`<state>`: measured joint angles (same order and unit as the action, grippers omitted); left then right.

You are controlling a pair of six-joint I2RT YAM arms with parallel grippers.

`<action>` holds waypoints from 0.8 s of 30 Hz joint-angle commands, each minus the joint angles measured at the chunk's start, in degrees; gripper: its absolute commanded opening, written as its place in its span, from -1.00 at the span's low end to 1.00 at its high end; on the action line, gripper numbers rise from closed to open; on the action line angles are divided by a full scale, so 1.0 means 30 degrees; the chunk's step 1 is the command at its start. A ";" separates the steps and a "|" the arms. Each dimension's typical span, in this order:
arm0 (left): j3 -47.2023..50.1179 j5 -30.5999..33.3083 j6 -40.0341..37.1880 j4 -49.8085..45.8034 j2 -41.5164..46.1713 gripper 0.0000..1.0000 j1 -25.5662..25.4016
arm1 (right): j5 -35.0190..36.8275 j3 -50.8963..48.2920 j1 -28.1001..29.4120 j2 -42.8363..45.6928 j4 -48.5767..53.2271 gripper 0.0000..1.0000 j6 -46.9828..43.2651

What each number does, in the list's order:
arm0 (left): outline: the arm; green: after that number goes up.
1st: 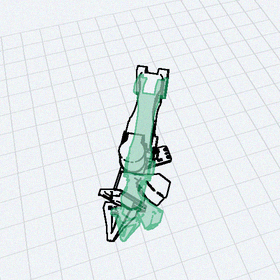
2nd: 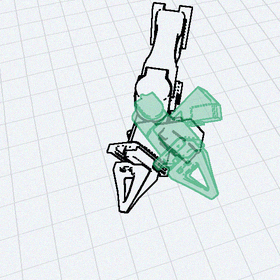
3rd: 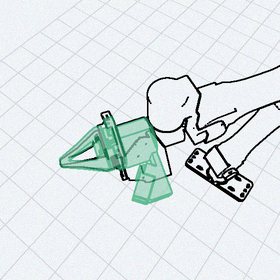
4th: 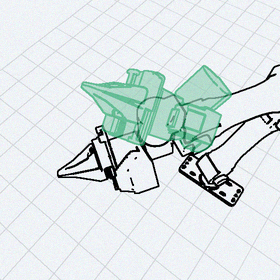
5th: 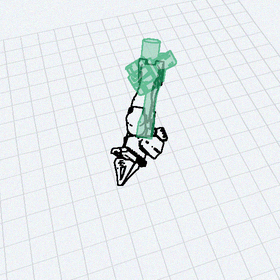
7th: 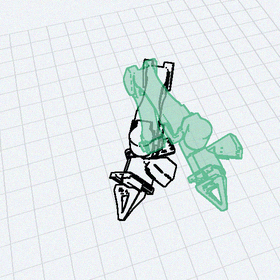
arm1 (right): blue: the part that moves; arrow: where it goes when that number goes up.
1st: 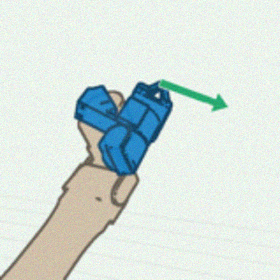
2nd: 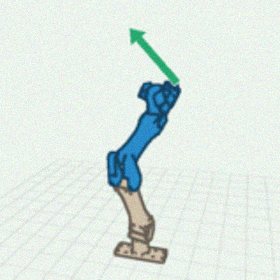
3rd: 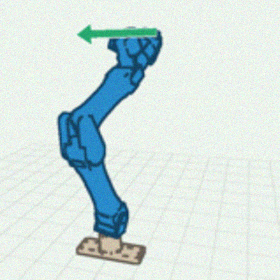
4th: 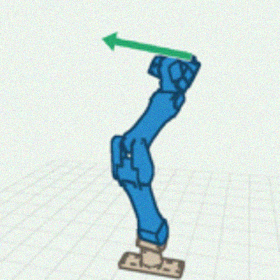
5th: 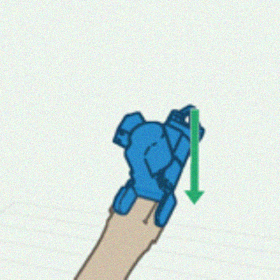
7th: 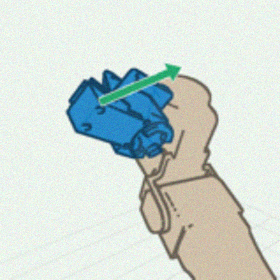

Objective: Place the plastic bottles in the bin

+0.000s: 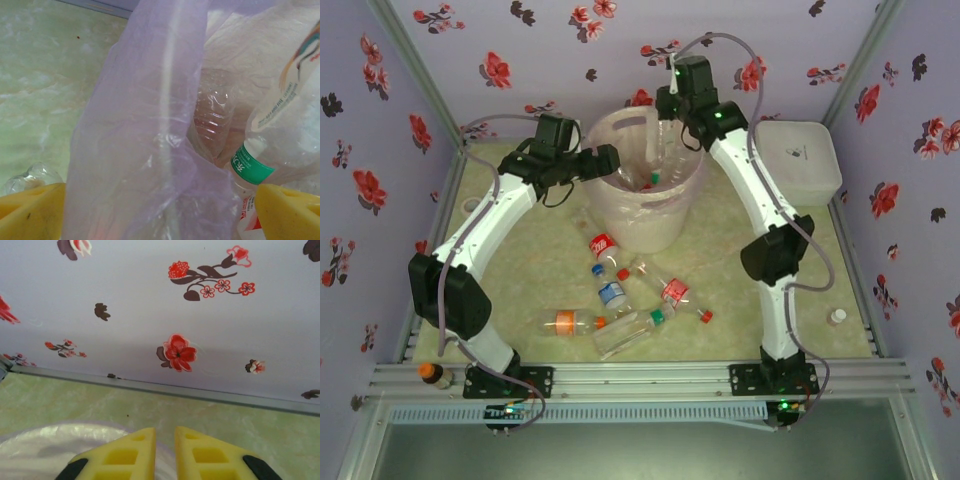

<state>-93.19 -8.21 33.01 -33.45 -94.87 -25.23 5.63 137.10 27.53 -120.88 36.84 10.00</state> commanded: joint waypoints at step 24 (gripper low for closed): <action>-0.2765 -0.0352 -0.0390 -0.0442 -0.1101 0.88 -0.0205 | -0.4771 -0.7797 0.0726 0.2356 0.3400 -0.66 0.3022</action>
<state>-98.59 -8.23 32.99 -34.35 -97.95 -25.58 -2.57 116.71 28.49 -106.89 31.62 15.42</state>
